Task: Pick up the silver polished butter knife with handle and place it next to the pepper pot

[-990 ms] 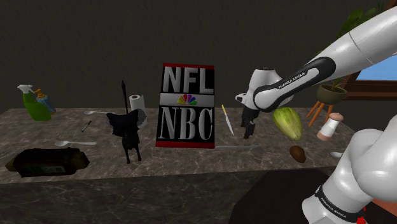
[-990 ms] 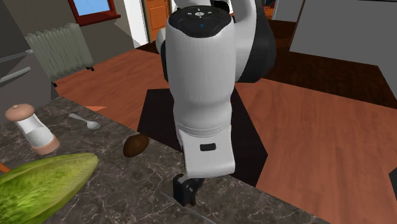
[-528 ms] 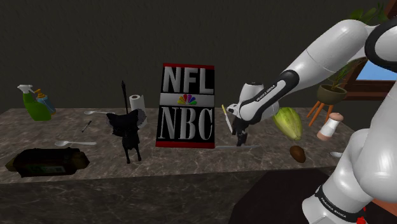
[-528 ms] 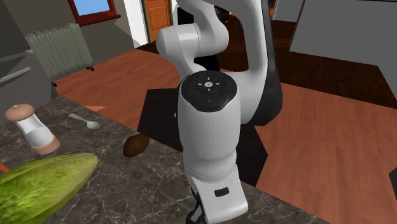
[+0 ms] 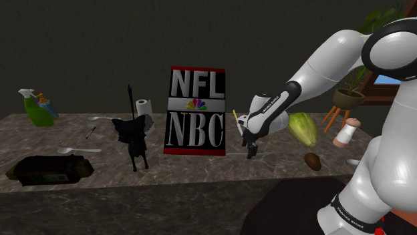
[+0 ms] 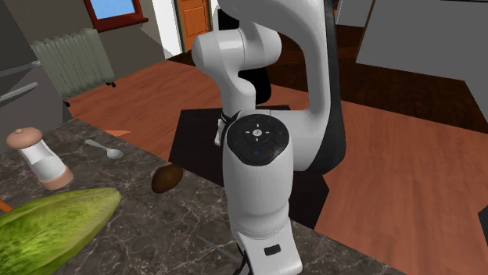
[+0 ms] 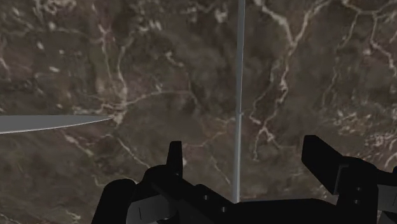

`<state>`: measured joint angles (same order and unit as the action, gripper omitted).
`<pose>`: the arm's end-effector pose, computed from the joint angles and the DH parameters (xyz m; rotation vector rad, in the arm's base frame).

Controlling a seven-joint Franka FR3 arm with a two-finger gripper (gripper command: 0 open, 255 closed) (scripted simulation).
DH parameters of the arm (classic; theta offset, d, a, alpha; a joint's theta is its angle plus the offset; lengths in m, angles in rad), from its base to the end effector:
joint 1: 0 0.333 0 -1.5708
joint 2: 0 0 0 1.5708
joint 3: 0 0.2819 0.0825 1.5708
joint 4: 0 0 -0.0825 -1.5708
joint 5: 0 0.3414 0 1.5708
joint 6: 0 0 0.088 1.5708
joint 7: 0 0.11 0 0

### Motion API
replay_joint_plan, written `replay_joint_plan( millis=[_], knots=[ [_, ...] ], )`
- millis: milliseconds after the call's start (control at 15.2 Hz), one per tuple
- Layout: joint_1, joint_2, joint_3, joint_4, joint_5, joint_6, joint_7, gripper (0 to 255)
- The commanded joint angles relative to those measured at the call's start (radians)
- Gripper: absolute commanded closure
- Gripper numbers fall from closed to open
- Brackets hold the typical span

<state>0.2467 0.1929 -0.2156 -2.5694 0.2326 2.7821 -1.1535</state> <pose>0.4280 -0.0005 0.2010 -2.7576 -1.4572 -0.0736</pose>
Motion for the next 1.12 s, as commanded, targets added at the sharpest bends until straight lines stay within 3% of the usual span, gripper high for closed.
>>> replay_joint_plan(
  millis=[0,264,330,924,1056],
  knots=[
    [-0.001,0.003,0.001,0.002,0.002,0.002,-0.002,0],
    [-0.001,0.003,0.001,0.001,0.002,0.002,-0.002,0],
    [-0.001,0.003,0.001,0.001,0.002,0.002,-0.002,255],
    [-0.001,0.003,0.001,0.002,0.002,0.002,-0.002,255],
    [0.008,-0.028,-0.012,-0.002,-0.025,-0.024,0.019,255]
  ],
)
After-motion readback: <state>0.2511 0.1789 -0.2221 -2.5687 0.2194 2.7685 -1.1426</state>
